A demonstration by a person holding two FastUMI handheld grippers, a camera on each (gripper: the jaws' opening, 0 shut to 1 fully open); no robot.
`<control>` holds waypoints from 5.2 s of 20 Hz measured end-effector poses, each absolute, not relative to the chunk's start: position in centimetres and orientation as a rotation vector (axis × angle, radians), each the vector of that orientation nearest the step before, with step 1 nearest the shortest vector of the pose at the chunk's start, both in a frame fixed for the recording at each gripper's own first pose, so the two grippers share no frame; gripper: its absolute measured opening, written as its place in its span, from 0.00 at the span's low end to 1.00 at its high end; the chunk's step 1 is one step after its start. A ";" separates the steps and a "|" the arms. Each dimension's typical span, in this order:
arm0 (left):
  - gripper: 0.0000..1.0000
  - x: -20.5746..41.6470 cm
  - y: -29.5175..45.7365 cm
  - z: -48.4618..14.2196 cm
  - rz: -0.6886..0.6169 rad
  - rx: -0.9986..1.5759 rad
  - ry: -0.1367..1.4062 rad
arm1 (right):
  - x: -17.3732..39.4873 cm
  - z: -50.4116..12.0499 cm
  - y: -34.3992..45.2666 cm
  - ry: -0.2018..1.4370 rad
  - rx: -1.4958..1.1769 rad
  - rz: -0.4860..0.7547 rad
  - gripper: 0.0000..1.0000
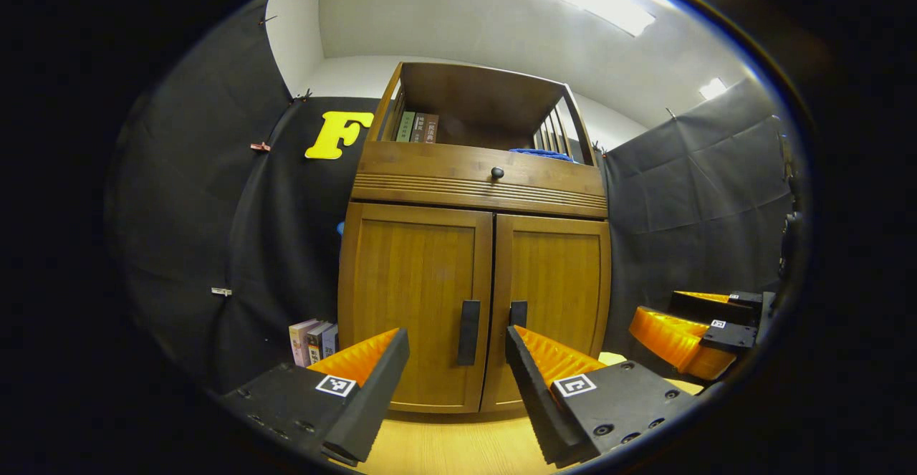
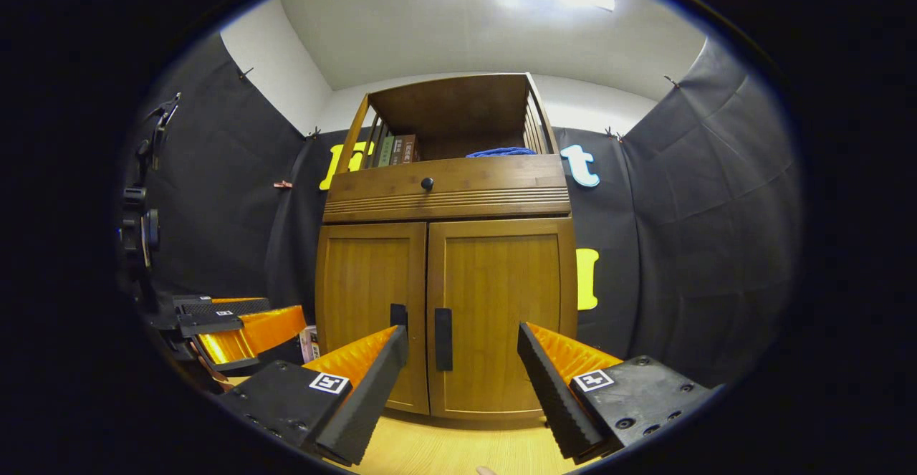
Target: Open the right door of the double-door shoe cabinet with the right hand, and open the left door with the left hand.
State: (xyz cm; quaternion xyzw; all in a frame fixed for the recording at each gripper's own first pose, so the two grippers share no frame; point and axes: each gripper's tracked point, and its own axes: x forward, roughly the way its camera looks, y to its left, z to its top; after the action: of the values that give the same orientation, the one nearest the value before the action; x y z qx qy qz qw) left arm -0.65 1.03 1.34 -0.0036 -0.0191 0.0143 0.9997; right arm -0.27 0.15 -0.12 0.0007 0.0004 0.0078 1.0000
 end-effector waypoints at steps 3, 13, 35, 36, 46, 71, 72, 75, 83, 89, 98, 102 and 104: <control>0.85 -0.6 1.3 1.3 0.032 -0.010 -0.036 | -0.1 -0.4 0.1 0.006 -0.004 0.014 0.97; 0.85 -1.0 2.7 0.6 0.036 -0.006 -0.026 | 4.7 -2.4 3.4 0.030 -0.020 0.074 0.97; 0.84 -2.2 9.6 -1.8 0.089 -0.009 0.020 | 21.7 -13.5 4.0 0.104 -0.064 -0.030 0.88; 0.84 -2.3 10.1 -2.0 0.099 -0.010 0.023 | 22.0 -13.6 3.7 0.107 -0.061 -0.042 0.88; 0.83 -3.3 11.4 -2.0 0.137 -0.019 0.018 | 22.6 -14.8 2.6 0.162 -0.054 -0.044 0.33; 0.87 -2.9 4.1 -1.4 0.036 -0.010 0.029 | 17.4 -11.2 2.2 0.169 -0.080 0.166 0.28; 0.87 -2.8 3.8 -1.3 0.027 -0.014 0.029 | 17.2 -11.3 2.1 0.169 -0.087 0.167 0.28; 0.87 -3.0 3.6 -1.5 0.023 -0.018 0.029 | 16.8 -11.1 1.2 0.172 -0.123 0.162 0.28; 0.82 -2.8 3.3 -1.6 0.033 -0.036 0.025 | 15.8 -10.4 -0.9 0.171 -0.156 0.101 0.28; 0.83 -2.1 2.2 -1.8 0.010 -0.048 0.024 | 14.5 -10.0 -4.0 0.180 -0.182 0.025 0.27; 0.83 0.4 -0.1 -1.2 -0.048 0.014 -0.012 | 13.3 -9.3 -9.7 0.174 -0.145 -0.120 0.19; 0.80 3.0 -0.7 -1.7 -0.080 0.024 -0.020 | 13.4 -9.3 -9.7 0.169 -0.109 -0.132 0.12; 0.82 4.7 -1.5 -2.2 -0.121 0.007 -0.017 | 13.4 -9.1 -9.9 0.161 -0.134 -0.152 0.15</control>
State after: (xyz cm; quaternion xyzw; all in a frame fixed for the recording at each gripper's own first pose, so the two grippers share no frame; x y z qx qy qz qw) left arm 4.69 -1.53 -2.23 0.0037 -0.0085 -0.0603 0.9981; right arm 13.38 -9.90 -9.14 -0.0669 0.0803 -0.0759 0.9916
